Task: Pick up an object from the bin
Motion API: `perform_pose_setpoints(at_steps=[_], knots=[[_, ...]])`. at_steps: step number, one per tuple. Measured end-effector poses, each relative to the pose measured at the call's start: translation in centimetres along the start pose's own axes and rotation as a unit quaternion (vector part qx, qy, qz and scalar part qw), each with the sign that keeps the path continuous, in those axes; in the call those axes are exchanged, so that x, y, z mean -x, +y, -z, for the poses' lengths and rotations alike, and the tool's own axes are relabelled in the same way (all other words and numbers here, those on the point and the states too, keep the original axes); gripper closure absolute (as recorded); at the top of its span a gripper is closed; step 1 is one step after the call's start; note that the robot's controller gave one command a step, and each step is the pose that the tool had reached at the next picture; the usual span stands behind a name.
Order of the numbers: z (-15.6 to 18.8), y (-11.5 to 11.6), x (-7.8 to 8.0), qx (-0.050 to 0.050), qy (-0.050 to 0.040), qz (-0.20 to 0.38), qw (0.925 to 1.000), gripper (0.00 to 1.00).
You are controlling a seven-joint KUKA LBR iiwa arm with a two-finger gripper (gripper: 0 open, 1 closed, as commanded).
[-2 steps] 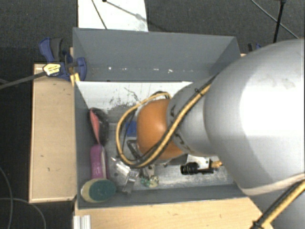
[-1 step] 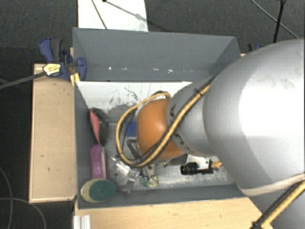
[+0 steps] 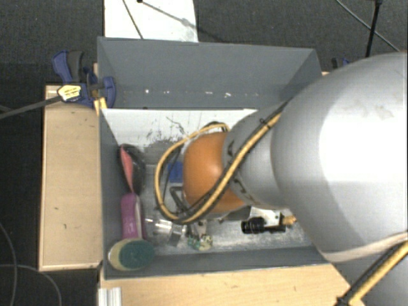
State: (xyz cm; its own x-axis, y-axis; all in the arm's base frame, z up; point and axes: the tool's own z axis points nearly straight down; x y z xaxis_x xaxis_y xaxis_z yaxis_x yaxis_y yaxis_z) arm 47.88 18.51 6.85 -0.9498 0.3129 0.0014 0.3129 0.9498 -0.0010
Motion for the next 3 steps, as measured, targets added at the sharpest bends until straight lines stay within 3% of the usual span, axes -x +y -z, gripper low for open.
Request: perform_pose_setpoints(at_steps=[3], knots=[[5.6, 0.1, 0.2, 0.002, -0.0028, -0.005, 1.0000, 1.00]])
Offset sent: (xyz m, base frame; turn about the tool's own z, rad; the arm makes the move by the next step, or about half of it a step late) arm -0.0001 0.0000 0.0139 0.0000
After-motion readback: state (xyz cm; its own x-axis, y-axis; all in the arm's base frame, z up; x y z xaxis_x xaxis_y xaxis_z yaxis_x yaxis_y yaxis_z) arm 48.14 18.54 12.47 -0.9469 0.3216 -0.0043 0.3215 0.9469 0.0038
